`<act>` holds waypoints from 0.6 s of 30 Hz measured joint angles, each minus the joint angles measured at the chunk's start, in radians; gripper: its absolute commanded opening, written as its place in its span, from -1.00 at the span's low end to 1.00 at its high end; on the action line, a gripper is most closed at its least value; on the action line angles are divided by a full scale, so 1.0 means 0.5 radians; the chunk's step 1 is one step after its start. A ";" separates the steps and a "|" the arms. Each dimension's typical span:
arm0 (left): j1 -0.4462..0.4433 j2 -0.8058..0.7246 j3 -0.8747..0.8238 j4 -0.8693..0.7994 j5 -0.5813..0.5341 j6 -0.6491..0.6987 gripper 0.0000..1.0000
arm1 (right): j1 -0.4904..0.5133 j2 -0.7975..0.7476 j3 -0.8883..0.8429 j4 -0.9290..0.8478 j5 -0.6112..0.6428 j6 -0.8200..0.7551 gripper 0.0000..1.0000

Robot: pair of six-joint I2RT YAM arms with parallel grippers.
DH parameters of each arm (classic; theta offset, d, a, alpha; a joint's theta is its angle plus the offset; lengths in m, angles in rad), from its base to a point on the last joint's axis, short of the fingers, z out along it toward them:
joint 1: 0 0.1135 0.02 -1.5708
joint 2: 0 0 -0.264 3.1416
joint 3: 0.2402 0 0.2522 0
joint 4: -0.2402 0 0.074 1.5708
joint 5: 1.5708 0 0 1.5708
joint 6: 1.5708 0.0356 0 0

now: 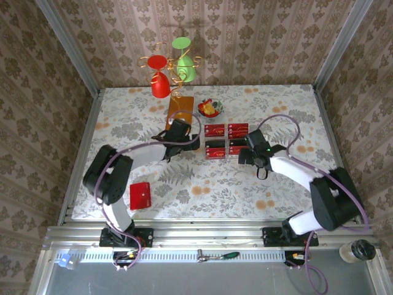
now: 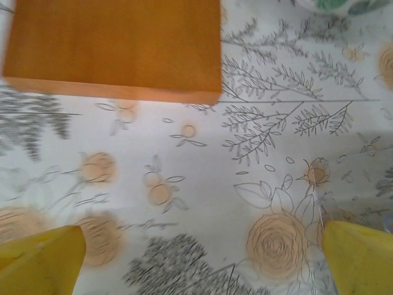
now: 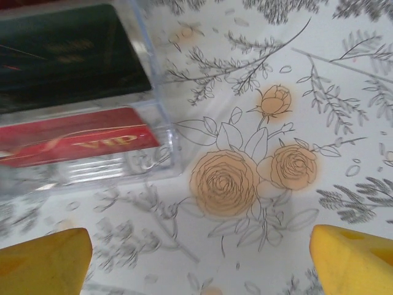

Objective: Put the credit cards into the card holder
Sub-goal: Pick up the card holder from the bottom-left of the table.

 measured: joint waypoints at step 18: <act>0.687 -1.175 -0.500 -0.423 0.199 -0.124 1.00 | 0.895 0.007 0.146 0.298 -0.768 0.542 0.38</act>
